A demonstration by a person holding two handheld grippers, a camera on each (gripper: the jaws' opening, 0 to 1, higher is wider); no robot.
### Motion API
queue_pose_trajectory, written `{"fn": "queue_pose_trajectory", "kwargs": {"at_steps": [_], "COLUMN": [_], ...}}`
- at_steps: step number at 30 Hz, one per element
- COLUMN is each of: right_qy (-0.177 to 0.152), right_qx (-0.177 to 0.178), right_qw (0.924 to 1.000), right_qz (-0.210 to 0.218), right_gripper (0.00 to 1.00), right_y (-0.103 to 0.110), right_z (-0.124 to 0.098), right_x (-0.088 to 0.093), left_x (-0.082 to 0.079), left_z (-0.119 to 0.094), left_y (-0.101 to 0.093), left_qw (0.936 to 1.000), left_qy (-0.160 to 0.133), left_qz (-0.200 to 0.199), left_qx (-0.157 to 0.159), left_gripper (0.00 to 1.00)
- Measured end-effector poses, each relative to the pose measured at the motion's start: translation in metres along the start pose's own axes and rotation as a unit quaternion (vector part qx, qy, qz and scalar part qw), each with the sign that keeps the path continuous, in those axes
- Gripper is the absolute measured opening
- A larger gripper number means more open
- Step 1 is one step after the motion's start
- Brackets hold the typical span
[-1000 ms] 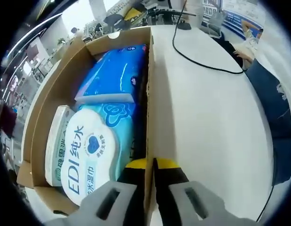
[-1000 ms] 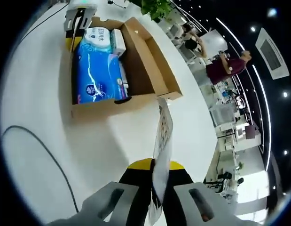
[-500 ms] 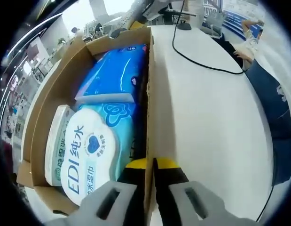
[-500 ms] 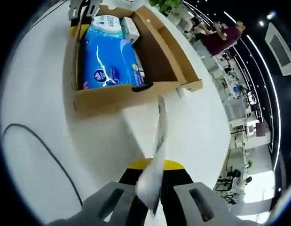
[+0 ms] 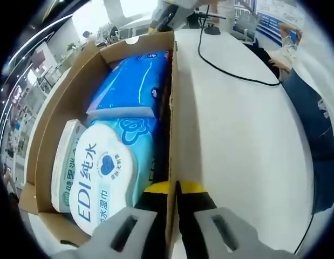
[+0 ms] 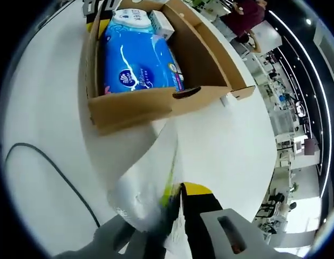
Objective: Operate the shoe box by opening the lid, removing the specified soft item, and placing it in the target area until the item is outside and the box remains undamaged.
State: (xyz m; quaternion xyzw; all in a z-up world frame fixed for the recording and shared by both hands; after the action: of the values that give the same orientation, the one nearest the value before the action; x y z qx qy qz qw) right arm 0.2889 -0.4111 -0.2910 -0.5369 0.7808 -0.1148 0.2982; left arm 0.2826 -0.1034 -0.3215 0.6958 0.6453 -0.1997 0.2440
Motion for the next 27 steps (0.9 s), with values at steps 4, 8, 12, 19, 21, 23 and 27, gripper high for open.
{"fn": "queue_pose_trajectory", "kwargs": {"at_steps": [4, 8, 12, 19, 21, 23, 27], "right_qy": [0.007, 0.009, 0.028, 0.038, 0.039, 0.04, 0.04], "right_qx": [-0.004, -0.009, -0.006, -0.017, -0.021, -0.023, -0.028], "right_qw": [0.9999, 0.9999, 0.9994, 0.9988, 0.9986, 0.9985, 0.9985], "right_qz": [0.007, 0.011, 0.02, 0.026, 0.029, 0.031, 0.026], "right_gripper": [0.04, 0.04, 0.04, 0.04, 0.05, 0.05, 0.07], "right_y": [0.001, 0.002, -0.004, -0.009, -0.01, -0.01, -0.006], "right_z": [0.001, 0.001, 0.005, 0.011, 0.012, 0.013, 0.012], "right_x": [0.001, 0.0, 0.005, 0.002, 0.001, 0.0, -0.001], "left_x": [0.0, 0.001, 0.001, 0.001, 0.0, 0.0, 0.0], "left_z": [0.0, 0.0, 0.0, 0.001, 0.0, 0.001, 0.001], "left_y": [0.0, 0.001, 0.001, 0.001, 0.001, 0.001, 0.001], "left_qw": [1.0, 1.0, 1.0, 1.0, 1.0, 1.0, 1.0], "left_qy": [0.0, 0.0, 0.0, 0.0, 0.0, 0.0, 0.0], "left_qz": [0.0, 0.0, 0.0, 0.0, -0.001, -0.001, -0.001], "left_qx": [0.0, 0.0, -0.001, -0.001, -0.001, -0.001, -0.001], "left_gripper": [0.01, 0.01, 0.01, 0.01, 0.01, 0.01, 0.01]}}
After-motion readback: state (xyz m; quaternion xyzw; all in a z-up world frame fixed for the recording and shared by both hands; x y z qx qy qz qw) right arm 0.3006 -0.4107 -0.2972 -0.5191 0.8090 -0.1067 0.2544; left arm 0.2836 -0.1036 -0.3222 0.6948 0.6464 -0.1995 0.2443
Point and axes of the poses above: the point that each gripper's makers call its tool centre point, and the gripper's own axes: z roughly forward along the fingers, y roughly to its left, x roughly out of its underside, the point moved 5 cm from there along -z, roughly backward along the fingers, and after that the axes turned 9 degrees about -y, right-handed, at the moved point
